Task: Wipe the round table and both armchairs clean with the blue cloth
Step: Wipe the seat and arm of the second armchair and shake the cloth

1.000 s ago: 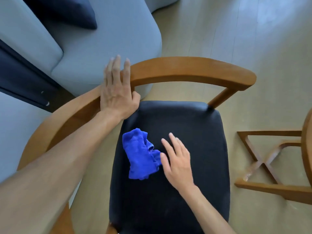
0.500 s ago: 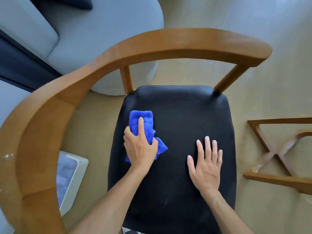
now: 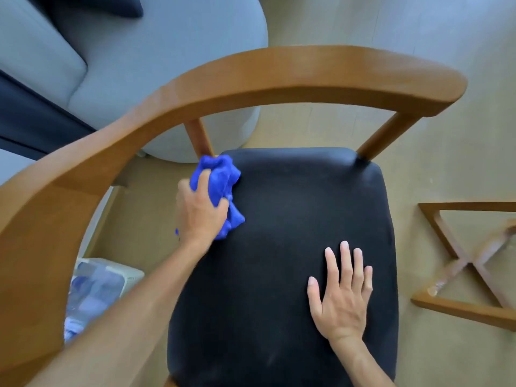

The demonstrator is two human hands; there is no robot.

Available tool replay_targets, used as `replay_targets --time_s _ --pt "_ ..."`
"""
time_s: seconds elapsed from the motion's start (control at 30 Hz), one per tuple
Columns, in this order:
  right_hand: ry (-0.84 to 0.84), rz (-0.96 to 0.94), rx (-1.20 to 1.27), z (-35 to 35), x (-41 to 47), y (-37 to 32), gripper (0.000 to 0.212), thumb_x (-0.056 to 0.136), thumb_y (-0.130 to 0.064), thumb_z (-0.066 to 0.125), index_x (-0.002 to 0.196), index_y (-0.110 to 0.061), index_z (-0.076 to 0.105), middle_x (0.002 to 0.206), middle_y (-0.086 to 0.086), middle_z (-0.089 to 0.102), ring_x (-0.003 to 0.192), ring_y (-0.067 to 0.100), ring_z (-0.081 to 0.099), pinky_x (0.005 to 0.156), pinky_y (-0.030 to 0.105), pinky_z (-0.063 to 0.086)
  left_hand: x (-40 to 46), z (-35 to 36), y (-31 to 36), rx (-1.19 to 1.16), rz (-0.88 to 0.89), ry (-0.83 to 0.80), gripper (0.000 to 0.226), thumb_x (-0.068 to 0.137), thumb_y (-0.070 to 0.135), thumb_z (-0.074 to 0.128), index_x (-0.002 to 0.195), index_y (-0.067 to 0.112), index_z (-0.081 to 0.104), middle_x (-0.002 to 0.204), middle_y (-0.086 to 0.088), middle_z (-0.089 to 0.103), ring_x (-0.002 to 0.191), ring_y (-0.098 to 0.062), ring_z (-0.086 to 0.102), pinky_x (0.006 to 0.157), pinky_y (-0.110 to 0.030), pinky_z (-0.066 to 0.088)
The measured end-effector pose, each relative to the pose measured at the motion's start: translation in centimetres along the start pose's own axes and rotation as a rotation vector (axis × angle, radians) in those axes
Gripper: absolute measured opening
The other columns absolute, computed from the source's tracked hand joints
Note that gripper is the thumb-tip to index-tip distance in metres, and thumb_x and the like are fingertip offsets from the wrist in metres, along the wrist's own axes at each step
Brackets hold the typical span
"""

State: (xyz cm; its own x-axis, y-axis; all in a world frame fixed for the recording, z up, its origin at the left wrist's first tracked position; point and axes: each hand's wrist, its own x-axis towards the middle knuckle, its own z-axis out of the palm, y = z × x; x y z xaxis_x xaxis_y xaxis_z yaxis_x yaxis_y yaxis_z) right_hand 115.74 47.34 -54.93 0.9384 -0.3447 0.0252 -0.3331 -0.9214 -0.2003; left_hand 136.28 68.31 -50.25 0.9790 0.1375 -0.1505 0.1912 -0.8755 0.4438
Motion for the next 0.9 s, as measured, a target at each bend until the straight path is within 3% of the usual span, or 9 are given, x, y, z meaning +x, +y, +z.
replay_targets --time_s 0.17,0.3,0.4,0.53,0.7,0.77,0.9 --pt "-0.026 0.021 0.021 -0.4 0.1 -0.2 0.06 0.093 -0.046 0.031 0.141 -0.011 0.041 0.155 0.013 0.028 0.145 0.035 0.02 0.116 0.054 0.015 -8.2 -0.2 -2.9 -0.036 -0.156 -0.068 0.053 0.075 0.025 0.059 0.125 0.034 0.041 0.116 -0.002 0.037 0.09 -0.026 0.053 0.073 -0.038 0.048" --pt "-0.023 0.03 0.044 -0.2 0.1 -0.2 0.062 0.097 -0.053 0.019 0.142 -0.015 0.038 0.155 0.012 0.028 0.145 0.034 0.021 0.117 0.053 0.015 -4.4 -0.4 -2.6 -0.022 -0.084 -0.091 0.057 0.078 0.022 0.062 0.127 0.036 0.037 0.122 0.001 0.031 0.094 -0.024 0.053 0.075 -0.038 0.05" --pt "0.006 0.019 0.037 0.2 0.0 -0.1 0.059 0.092 -0.047 0.033 0.141 -0.014 0.038 0.154 0.012 0.029 0.144 0.034 0.021 0.116 0.052 0.014 0.3 -0.5 -1.8 0.031 0.057 -0.046 0.059 0.077 0.019 0.062 0.129 0.034 0.04 0.122 -0.006 0.034 0.104 -0.029 0.048 0.081 -0.041 0.049" --pt "0.025 -0.004 0.012 0.3 -0.1 -0.1 0.062 0.088 -0.044 0.039 0.141 -0.012 0.039 0.154 0.014 0.029 0.144 0.036 0.021 0.117 0.053 0.013 4.0 -0.5 0.1 0.054 -0.01 -0.012 0.05 0.08 0.025 0.06 0.126 0.03 0.042 0.118 -0.01 0.036 0.101 -0.033 0.047 0.074 -0.041 0.047" --pt "-0.015 0.013 -0.007 -0.2 -0.2 -0.5 0.063 0.088 -0.043 0.038 0.141 -0.01 0.041 0.155 0.014 0.028 0.144 0.036 0.019 0.117 0.053 0.012 -5.3 -1.1 -2.9 -0.014 -0.046 -0.061 0.046 0.08 0.02 0.061 0.122 0.027 0.043 0.113 0.0 0.033 0.092 -0.028 0.05 0.069 -0.035 0.044" --pt "-0.039 0.025 -0.008 -0.7 -0.1 -0.7 0.063 0.088 -0.043 0.037 0.141 -0.009 0.042 0.155 0.014 0.028 0.145 0.036 0.019 0.117 0.054 0.013 -11.4 -1.1 -3.9 0.022 -0.088 -0.16 0.055 0.08 0.022 0.062 0.129 0.031 0.04 0.123 -0.001 0.032 0.101 -0.027 0.051 0.076 -0.038 0.049" --pt "-0.061 0.04 -0.013 -0.9 0.0 -0.8 0.064 0.089 -0.044 0.036 0.141 -0.009 0.044 0.156 0.014 0.027 0.145 0.035 0.019 0.116 0.055 0.015 -19.8 -0.8 -3.4 0.153 -0.036 -0.38 0.065 0.083 0.029 0.056 0.142 0.033 0.03 0.133 0.001 0.022 0.111 -0.016 0.046 0.089 -0.029 0.045"
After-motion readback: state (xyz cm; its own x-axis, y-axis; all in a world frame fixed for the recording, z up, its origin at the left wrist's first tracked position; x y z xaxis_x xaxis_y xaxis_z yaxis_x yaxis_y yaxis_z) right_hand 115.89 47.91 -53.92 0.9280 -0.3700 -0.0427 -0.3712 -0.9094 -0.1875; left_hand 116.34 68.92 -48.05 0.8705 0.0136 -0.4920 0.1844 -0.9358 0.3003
